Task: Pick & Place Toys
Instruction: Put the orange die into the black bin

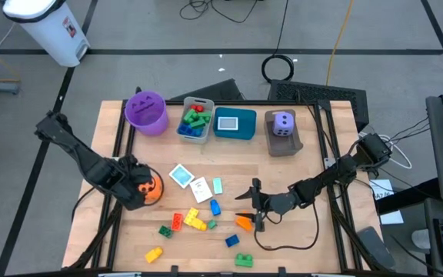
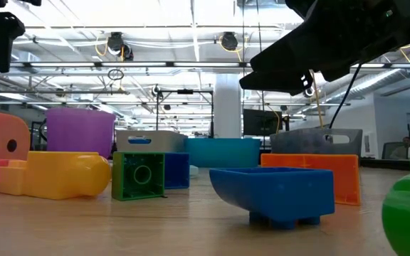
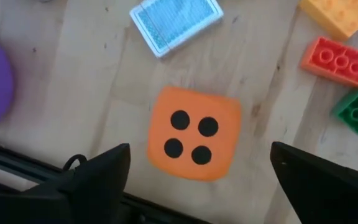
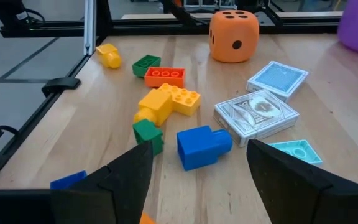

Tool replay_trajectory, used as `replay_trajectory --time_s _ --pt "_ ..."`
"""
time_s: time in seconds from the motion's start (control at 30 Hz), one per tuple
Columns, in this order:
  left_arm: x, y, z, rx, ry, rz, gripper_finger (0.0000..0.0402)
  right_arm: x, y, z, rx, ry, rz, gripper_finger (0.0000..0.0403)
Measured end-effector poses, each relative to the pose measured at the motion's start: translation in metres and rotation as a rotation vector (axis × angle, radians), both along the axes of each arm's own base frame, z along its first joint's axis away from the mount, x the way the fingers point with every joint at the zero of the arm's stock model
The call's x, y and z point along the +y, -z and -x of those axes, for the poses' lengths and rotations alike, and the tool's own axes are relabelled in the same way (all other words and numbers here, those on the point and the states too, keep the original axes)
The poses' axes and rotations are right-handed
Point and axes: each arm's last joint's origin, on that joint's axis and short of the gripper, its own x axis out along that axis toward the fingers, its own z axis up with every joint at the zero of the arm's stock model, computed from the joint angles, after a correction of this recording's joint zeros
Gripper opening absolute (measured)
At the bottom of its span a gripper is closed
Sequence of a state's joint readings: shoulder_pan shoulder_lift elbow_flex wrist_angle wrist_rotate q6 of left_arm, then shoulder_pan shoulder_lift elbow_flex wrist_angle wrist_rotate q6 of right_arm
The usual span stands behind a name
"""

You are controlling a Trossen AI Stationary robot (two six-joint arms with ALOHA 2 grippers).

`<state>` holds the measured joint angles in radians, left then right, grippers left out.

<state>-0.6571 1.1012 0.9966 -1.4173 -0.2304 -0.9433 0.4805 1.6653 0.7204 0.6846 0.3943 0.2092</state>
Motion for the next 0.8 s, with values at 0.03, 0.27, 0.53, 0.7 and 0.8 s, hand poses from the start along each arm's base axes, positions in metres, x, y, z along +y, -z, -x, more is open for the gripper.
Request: replay_trajectory --time_s 0.03,0.27,0.53,0.7,0.8 --pt "-0.001 0.001 -0.001 0.008 0.000 -0.002 0.0386 0.000 0.000 0.000 0.000 0.000 0.000 0.0251" --pt "-0.003 0.010 -0.004 0.043 0.028 -0.030 0.0395 0.000 0.000 0.000 0.000 0.001 -0.001 0.0251" --pt "0.001 0.034 0.001 0.054 -0.177 -0.047 0.0382 0.000 0.000 0.000 0.000 0.002 -0.010 0.0251" --pt "0.003 0.042 0.003 0.076 -0.172 -0.070 0.0376 0.000 0.000 0.000 0.001 0.002 -0.008 0.0251" --pt "0.002 0.048 0.003 0.075 -0.153 -0.069 0.0380 0.000 0.000 0.000 0.001 0.001 -0.008 0.0251"
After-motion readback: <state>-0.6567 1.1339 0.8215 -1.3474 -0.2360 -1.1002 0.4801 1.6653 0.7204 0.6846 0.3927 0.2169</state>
